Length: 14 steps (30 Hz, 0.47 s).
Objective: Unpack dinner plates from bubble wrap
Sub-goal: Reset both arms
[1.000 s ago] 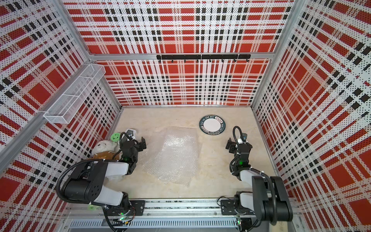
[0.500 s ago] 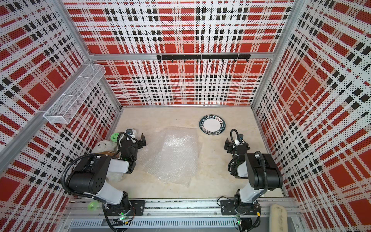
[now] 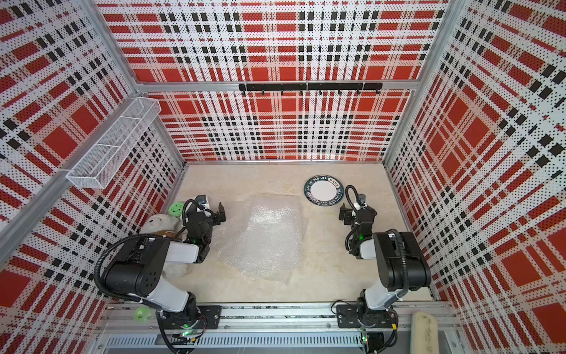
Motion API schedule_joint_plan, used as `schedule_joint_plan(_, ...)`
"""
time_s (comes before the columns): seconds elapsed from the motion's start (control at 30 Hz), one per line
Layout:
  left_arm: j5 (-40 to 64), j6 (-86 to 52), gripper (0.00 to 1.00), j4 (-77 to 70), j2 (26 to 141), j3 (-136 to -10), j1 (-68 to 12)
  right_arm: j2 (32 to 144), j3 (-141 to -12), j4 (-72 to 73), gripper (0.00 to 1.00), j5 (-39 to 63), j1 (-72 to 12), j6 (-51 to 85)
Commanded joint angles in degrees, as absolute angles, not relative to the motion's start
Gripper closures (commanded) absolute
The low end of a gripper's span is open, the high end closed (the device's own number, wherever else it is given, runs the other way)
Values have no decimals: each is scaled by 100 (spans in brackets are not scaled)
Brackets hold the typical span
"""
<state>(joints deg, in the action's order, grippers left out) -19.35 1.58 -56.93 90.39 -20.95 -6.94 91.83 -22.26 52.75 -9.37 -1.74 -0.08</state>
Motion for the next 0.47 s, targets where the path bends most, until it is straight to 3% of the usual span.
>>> schedule_joint_plan(0.0,-2005,201,1,-5678,9063,-2186,-702,9127,-2232,5450,0,-1023,-220,-167)
schedule_joint_plan(0.43,-1696,114,1,-5508,9035,-2241,-565,9132,-2258,5397,0,-1026,-219,-169)
